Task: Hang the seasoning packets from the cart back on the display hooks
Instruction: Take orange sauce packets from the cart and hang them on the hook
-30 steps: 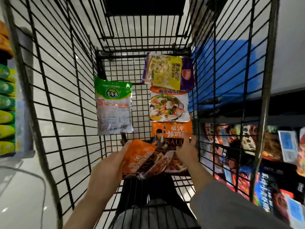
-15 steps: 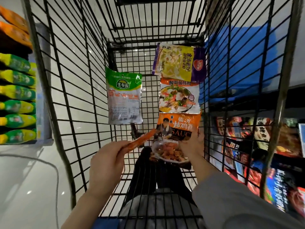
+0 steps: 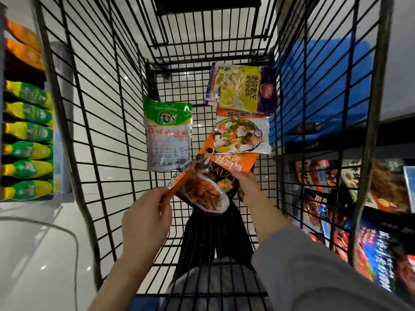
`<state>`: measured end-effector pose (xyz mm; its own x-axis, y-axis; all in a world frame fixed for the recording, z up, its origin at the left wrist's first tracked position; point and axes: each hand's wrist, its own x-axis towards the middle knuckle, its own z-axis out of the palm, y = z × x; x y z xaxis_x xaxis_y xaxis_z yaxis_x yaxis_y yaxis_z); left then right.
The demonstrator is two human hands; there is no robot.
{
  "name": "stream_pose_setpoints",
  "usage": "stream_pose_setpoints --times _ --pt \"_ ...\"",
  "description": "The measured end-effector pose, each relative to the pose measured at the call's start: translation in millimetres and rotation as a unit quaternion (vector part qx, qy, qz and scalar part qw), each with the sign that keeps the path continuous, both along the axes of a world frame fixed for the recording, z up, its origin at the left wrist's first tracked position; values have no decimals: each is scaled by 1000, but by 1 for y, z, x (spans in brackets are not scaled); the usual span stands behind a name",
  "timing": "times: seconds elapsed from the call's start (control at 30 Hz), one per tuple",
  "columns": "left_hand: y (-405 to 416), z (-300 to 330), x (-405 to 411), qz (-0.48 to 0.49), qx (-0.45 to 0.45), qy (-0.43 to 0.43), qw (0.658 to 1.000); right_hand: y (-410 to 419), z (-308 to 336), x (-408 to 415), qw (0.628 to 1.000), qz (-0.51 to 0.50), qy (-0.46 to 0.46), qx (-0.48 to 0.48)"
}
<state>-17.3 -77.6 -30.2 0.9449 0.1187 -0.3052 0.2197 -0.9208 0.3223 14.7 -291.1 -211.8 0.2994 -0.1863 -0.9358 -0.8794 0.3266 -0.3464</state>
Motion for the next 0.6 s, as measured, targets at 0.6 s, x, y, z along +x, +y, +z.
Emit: stream_pose_setpoints --times 0.6 --pt "18 30 0 -69 -25 -92 993 45 95 -43 965 -14 -73 -253"
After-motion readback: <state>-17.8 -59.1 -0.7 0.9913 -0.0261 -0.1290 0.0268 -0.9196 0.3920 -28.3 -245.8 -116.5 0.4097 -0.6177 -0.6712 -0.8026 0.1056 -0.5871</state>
